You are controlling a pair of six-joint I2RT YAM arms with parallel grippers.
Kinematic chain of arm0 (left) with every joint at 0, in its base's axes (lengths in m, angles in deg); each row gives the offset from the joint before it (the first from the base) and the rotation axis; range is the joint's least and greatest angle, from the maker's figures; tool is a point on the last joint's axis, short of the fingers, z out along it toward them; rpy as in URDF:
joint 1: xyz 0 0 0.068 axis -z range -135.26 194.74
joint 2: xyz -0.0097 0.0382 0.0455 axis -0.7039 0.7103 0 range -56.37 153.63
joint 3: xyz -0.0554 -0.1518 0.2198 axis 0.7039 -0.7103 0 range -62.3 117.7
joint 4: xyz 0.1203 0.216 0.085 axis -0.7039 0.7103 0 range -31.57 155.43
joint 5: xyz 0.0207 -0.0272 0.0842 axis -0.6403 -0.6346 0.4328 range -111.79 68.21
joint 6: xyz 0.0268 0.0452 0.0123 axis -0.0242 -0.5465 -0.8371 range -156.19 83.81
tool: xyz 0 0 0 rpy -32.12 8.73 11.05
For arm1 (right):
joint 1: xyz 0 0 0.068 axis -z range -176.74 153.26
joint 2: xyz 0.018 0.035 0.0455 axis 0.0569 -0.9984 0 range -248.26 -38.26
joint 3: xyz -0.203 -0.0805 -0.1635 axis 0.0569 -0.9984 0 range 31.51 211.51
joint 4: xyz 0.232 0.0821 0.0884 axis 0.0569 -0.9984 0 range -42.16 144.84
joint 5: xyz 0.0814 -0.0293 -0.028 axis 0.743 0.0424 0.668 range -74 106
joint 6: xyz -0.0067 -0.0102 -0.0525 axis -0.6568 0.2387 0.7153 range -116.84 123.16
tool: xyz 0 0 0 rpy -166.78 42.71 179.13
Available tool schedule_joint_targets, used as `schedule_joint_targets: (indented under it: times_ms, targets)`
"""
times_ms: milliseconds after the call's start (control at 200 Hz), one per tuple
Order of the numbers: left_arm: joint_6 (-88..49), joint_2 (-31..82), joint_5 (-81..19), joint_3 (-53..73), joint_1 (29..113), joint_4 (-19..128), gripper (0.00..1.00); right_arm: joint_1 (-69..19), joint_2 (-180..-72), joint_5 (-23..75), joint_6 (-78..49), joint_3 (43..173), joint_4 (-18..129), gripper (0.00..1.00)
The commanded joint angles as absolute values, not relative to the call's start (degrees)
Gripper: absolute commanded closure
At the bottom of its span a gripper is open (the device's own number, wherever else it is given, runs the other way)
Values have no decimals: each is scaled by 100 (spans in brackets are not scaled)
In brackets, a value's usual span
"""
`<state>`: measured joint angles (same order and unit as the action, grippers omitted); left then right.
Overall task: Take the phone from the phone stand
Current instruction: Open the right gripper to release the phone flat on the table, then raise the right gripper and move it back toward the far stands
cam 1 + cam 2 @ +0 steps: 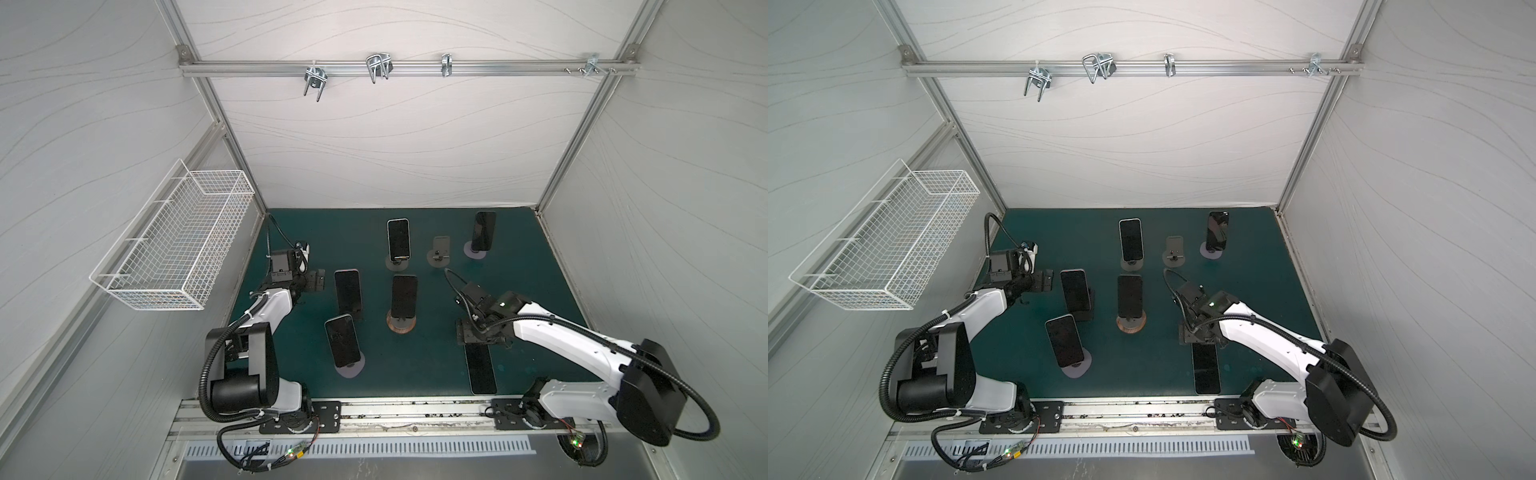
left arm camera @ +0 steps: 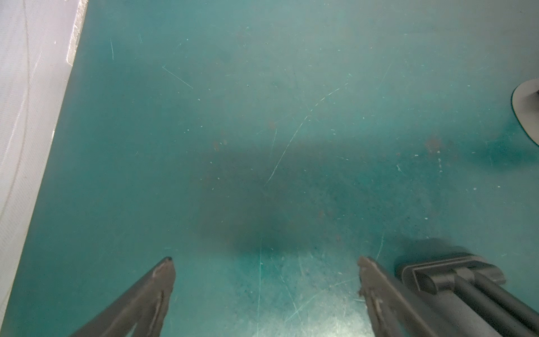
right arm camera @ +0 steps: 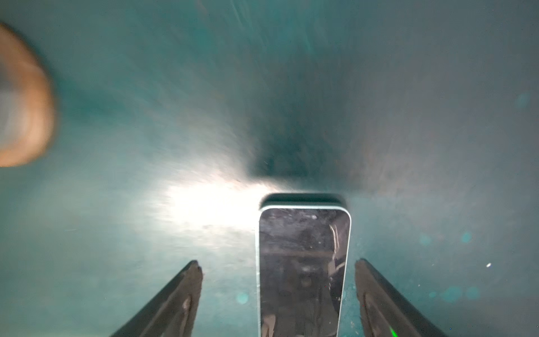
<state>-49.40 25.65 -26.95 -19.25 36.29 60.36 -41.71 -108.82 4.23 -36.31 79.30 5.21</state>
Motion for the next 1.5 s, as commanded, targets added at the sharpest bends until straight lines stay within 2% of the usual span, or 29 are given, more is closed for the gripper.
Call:
schedule_joint_targets:
  times_ms: [0,425,505,555,790,1226,1491]
  targets:
    - [-4991,2581,-2728,-1728,3650,5895,0,-3988,-10657,319,-3404,8163,318,16]
    - [-5011,2529,-2776,-1774,3648,5867,0,-3236,-10830,609,-2601,8890,887,12]
    - [-5016,2537,-2784,-1774,3655,5865,0,-3167,-10928,631,-2546,8985,1182,9]
    - [-5016,2562,-2782,-1749,3648,5886,0,-3109,-11011,676,-2477,9046,1469,1]
    - [-5022,2581,-2803,-1730,3649,5913,0,-2796,-11661,656,-2468,9713,2023,1]
    - [-5027,2572,-2816,-1723,3648,5989,0,-2272,-13171,1120,-1876,11202,2060,1]
    - [-5032,2633,-2819,-1640,3649,6089,1,-2084,-13443,1604,-1735,11446,2233,1]
